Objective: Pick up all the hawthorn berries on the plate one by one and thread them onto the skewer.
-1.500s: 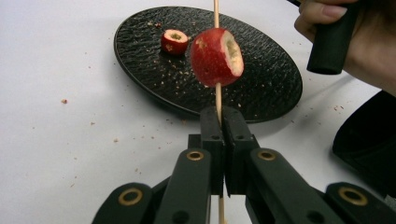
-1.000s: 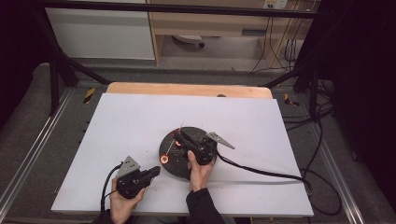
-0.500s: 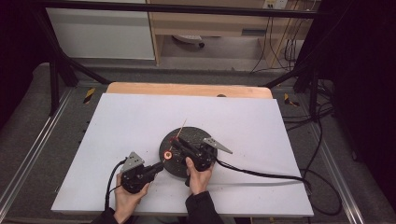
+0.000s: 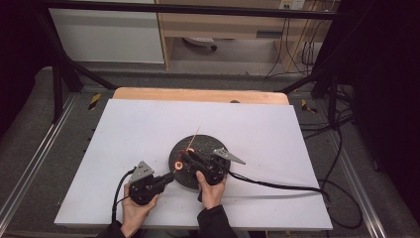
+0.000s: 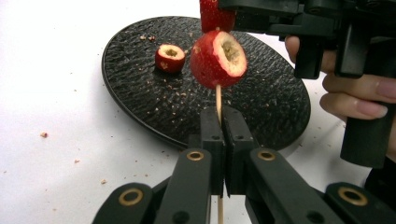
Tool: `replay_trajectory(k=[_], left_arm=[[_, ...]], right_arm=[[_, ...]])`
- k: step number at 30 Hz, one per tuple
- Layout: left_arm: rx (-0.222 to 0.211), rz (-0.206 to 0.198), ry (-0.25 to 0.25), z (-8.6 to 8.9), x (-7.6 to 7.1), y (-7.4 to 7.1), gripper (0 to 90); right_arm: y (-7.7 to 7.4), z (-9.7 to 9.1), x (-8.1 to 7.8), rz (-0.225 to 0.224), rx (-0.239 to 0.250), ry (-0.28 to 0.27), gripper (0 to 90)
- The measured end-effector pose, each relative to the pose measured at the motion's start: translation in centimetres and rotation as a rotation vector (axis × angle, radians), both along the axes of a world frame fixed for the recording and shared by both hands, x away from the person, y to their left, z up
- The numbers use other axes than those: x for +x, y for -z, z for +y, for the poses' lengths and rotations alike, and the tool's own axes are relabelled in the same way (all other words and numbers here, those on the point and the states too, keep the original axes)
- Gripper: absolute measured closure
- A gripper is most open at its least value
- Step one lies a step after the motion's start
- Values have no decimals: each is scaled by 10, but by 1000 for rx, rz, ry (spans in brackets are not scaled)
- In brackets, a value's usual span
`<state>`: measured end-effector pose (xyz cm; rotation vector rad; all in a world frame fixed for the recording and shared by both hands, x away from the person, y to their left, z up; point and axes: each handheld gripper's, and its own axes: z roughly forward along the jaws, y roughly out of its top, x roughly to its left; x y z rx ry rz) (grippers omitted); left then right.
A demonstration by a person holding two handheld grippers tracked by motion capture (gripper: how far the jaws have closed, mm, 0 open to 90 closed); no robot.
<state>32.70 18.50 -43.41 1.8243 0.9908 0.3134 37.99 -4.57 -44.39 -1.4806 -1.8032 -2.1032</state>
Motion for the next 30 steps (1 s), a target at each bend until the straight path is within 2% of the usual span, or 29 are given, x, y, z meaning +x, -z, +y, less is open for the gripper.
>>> replay_trajectory(k=[3, 5, 8, 11, 15, 19, 30], left_arm=[[3, 0, 0, 5, -1, -1, 882], [5, -2, 2, 9, -2, -2, 882], [24, -9, 5, 16, -3, -3, 882], [49, -24, 7, 23, -5, -4, 882], [79, -33, 12, 32, -7, -6, 882], [96, -26, 19, 40, -9, -6, 882], [115, -10, 5, 67, -15, -5, 882]], right_arm=[[-5, -3, 0, -8, -37, 7, 513], [-9, -6, 1, -20, -70, 10, 412], [-13, -13, 3, -20, -116, 3, 328], [-15, -20, 6, 2, -187, -28, 222], [-15, -26, 10, 2, -282, -70, 132], [-15, -30, 13, 6, -366, -110, 88], [-31, -43, 23, 23, -508, -177, 57]])
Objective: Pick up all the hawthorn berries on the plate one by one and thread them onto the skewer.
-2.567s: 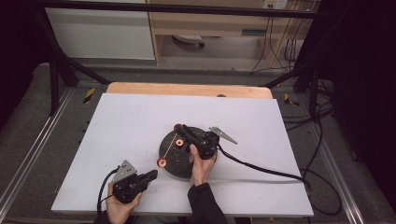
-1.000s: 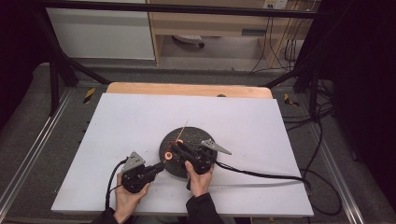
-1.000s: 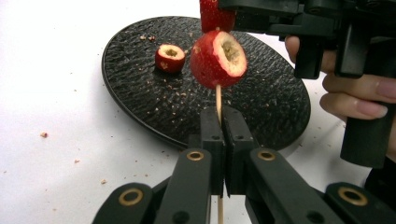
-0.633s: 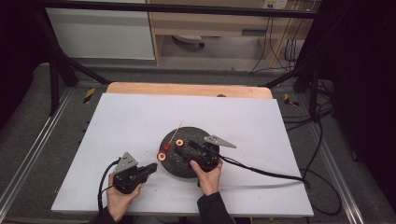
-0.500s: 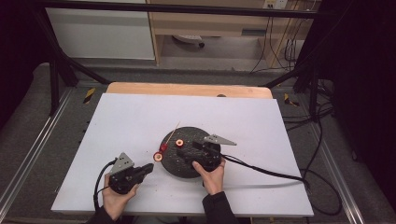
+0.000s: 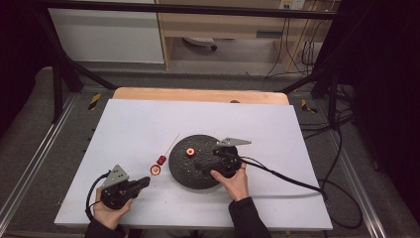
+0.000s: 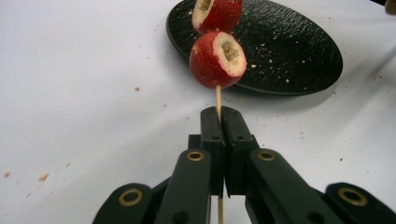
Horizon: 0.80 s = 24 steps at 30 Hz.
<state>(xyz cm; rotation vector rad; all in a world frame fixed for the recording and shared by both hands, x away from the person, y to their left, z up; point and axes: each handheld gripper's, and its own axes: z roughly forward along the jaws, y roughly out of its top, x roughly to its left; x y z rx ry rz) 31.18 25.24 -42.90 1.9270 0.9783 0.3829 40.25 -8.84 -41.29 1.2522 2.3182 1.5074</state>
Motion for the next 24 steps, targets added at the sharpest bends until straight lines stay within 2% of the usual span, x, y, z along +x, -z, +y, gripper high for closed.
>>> replay_trajectory(k=[3, 7, 10, 12, 15, 17, 24], left_arm=[[-3, 5, -9, 7, -2, 2, 882], [-2, 14, -20, 17, -2, 4, 882], [-8, 17, -23, 21, -3, 5, 882], [-7, 18, -20, 21, -3, 5, 882], [11, 16, -13, 20, -3, 6, 882], [13, 14, -12, 19, -3, 6, 882], [13, 18, -15, 18, -1, 7, 882]], right_arm=[[-5, -3, 4, 7, -27, -5, 57], [-12, 0, 9, 15, -124, -41, 50], [-16, 5, 14, 31, -160, -60, 50], [-17, 9, 17, 31, -202, -65, 49], [-19, 13, 22, 45, -233, -75, 49], [-21, 16, 25, 44, -262, -86, 49], [-24, 25, 37, 55, -318, -100, 62]])
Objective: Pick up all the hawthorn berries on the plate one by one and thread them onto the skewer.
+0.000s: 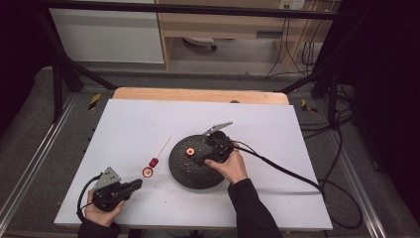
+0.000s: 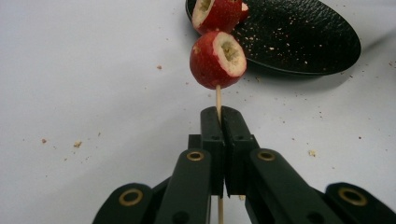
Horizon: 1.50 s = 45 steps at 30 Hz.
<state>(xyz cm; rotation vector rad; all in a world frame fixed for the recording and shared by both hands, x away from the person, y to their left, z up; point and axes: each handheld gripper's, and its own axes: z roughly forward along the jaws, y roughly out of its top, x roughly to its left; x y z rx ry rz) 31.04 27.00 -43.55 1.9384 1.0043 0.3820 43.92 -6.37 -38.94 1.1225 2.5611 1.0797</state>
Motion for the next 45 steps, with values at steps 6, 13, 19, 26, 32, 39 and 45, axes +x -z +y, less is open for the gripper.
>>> replay_trajectory(k=[6, 13, 19, 26, 32, 39, 45], left_arm=[[0, 1, 0, -1, 1, 0, 882], [0, 0, -1, -2, 2, 0, 882], [0, -2, 1, -3, 2, 0, 882], [1, -3, 3, -3, 2, 0, 882], [0, -4, 2, -3, 2, 0, 882], [1, -2, 5, -4, 2, 0, 882], [2, -2, 7, -4, 2, 0, 882]], right_arm=[[0, 7, 12, 18, -34, -2, 84], [2, 20, 23, 35, -90, -24, 151], [6, 33, 30, 51, -132, -60, 225], [10, 42, 41, 92, -167, -72, 304], [14, 46, 49, 129, -152, -77, 373], [20, 47, 53, 159, -151, -67, 471], [23, 48, 57, 171, -138, -63, 526]])
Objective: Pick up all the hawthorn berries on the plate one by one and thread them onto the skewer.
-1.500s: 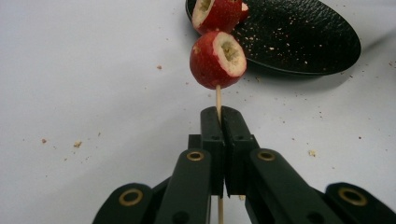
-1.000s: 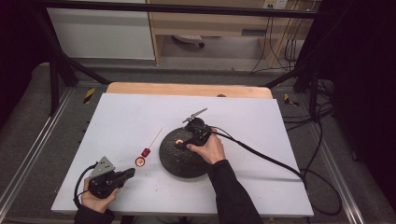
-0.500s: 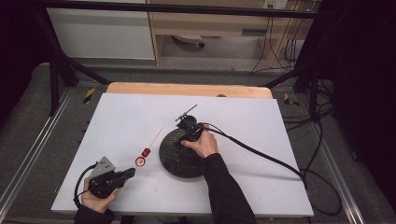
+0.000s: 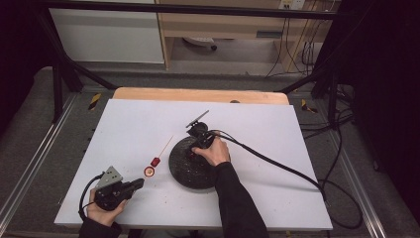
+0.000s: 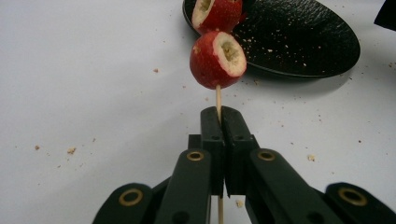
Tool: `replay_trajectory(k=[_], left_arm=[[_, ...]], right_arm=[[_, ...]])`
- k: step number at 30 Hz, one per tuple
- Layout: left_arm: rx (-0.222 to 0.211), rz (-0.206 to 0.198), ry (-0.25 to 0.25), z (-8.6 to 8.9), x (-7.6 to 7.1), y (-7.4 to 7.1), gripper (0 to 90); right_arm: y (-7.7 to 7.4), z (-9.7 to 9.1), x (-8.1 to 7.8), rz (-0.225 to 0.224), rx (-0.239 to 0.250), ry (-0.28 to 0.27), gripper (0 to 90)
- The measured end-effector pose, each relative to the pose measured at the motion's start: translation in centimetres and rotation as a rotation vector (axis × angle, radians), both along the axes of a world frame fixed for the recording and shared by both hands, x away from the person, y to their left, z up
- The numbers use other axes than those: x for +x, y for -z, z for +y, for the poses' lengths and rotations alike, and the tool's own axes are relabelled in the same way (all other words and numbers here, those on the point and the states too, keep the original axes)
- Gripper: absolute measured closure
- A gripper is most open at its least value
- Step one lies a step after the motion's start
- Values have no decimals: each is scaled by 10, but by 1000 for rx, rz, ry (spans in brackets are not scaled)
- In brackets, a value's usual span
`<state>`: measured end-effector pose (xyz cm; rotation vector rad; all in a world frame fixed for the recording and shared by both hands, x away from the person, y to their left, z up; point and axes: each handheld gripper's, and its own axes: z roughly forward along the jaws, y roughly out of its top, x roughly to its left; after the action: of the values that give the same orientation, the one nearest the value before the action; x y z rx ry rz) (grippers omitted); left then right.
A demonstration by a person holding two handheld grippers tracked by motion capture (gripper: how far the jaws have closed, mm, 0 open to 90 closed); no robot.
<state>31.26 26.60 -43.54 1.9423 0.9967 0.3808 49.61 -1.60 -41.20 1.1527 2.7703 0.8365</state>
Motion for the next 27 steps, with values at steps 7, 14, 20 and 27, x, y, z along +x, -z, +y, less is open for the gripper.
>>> replay_trajectory(k=[7, 14, 20, 27], left_arm=[[0, 0, 0, 0, 0, 0, 882], [1, 1, 2, 0, 0, 0, 882], [1, 0, 2, 0, 0, 0, 882], [3, -2, 2, 0, 0, 0, 882]], right_arm=[[3, 0, 1, 17, -5, -11, 565], [4, 1, 1, 25, -12, -18, 617], [3, 1, 1, 34, -18, -12, 624], [-1, -1, -2, 32, -5, -3, 628]])
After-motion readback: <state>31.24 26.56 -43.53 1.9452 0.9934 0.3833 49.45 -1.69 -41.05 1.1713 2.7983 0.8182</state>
